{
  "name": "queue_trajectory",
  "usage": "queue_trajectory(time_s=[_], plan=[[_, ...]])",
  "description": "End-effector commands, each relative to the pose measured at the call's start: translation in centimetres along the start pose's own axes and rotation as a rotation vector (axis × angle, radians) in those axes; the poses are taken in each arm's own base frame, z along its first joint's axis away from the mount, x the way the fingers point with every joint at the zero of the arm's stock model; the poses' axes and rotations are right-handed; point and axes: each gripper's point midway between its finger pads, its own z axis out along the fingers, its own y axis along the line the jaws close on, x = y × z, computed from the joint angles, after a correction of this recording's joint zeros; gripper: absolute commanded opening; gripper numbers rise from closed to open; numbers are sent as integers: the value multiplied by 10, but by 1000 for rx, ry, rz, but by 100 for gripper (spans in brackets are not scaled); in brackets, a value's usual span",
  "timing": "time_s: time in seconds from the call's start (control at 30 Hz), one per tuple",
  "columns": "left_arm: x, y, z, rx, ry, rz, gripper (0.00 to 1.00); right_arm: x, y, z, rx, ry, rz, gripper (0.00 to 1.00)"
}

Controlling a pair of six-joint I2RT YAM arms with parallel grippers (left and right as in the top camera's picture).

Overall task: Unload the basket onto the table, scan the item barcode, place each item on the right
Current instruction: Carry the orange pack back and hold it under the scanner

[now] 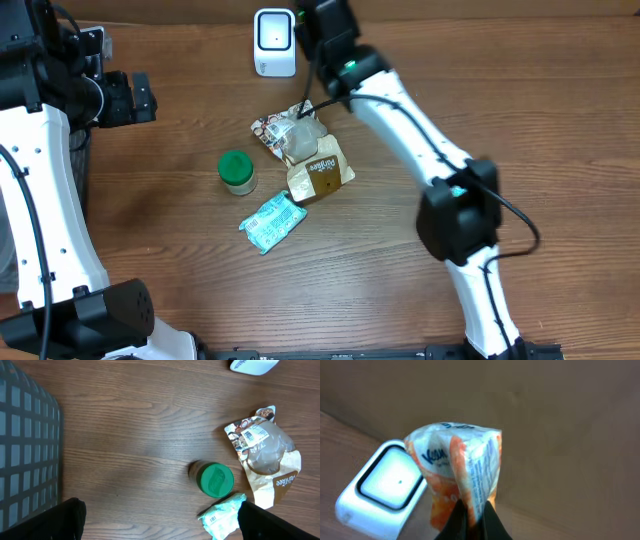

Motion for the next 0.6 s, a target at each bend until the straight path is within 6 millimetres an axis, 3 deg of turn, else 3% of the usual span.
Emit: queue_trajectory(time_s=[0.0, 0.13, 0.3, 0.57], plan=[[1, -1, 1, 11, 4, 21, 99, 8, 27, 20, 39, -37, -346, 4], [1, -1, 1, 11, 4, 21, 100, 34, 64, 45, 40, -58, -576, 4], [1, -1, 1, 11, 4, 21, 100, 62, 81, 57, 28, -14, -669, 4], [1, -1, 1, 11, 4, 21, 99, 57, 86, 54, 32, -29, -660, 4]])
